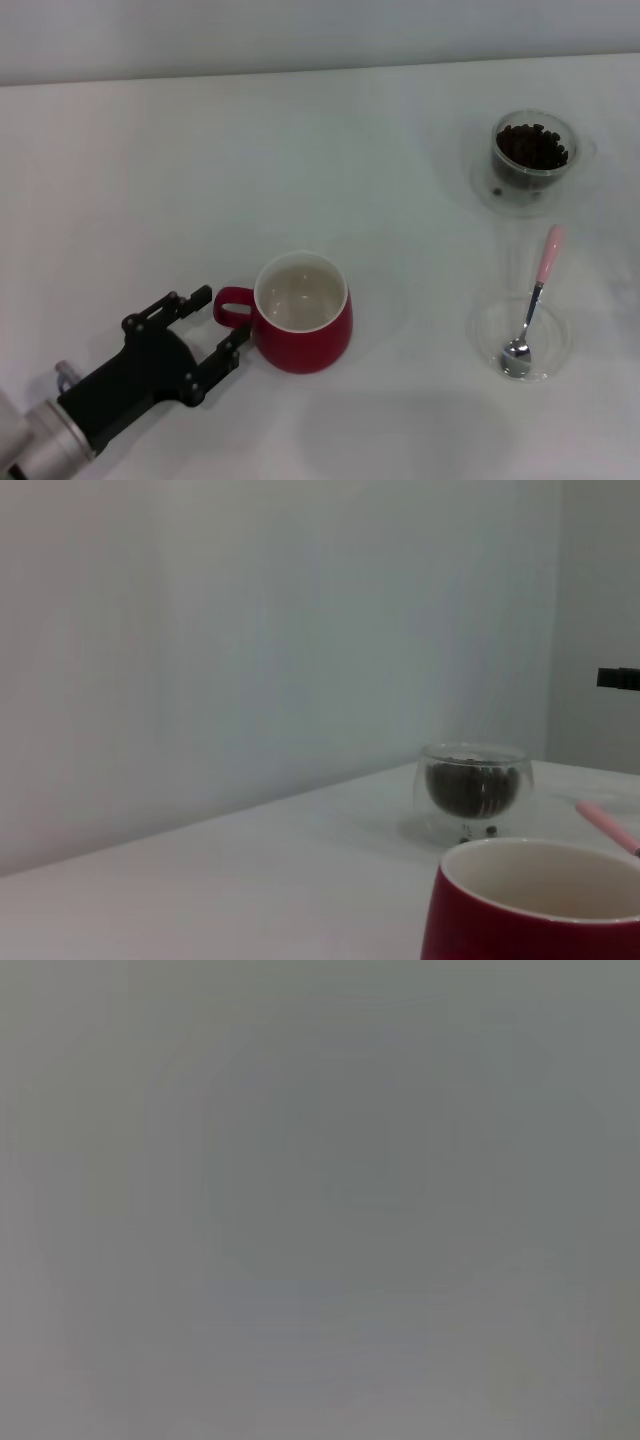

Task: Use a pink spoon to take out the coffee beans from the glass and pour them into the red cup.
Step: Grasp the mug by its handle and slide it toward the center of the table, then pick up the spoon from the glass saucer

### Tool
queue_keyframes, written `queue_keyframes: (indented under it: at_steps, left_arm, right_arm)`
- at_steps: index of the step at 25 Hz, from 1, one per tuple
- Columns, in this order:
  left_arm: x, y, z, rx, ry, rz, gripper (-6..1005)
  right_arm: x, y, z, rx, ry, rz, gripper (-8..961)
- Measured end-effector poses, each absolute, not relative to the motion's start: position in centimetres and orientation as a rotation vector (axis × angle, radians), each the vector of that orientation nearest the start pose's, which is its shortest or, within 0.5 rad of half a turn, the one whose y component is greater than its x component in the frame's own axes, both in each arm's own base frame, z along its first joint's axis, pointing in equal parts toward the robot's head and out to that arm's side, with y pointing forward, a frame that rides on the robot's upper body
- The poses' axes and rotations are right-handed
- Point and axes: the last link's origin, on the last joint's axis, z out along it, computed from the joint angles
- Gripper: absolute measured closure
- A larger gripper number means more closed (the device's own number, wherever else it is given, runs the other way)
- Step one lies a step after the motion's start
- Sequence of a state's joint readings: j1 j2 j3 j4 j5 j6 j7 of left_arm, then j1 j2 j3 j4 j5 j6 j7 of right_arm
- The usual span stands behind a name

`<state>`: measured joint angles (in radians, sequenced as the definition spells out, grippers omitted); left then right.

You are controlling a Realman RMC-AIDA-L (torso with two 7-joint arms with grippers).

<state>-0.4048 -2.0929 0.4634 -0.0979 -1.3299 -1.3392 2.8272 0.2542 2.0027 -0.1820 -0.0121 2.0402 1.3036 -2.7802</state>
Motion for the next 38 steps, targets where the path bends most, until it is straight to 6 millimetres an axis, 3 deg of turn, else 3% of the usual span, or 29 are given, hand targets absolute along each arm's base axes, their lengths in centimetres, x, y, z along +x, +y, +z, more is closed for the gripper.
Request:
queue_keyframes:
  at_steps: [10,20,27,38]
  left_arm:
    - [-31.9,21.4,-9.5,-2.314,-0.478,-0.776,391]
    - [-33.9,20.5,-5.7,-2.108,-0.454,-0.809,391]
    - [-34.0,21.3,-4.0,-2.013,-0.422,-0.831,391]
    - [-33.5,22.6,-3.1,-1.992,-0.361,-0.854,390]
  right_arm:
    - [42.5,24.8,6.4,-1.391,0.678,0.616,376]
    - [43.9,24.8,10.8,-1.525,0.976,0.777,375]
    - [43.6,27.3,12.6,-1.701,1.255,0.747,374]
    - [39.5,30.3,9.9,-2.020,1.582,0.661,372]
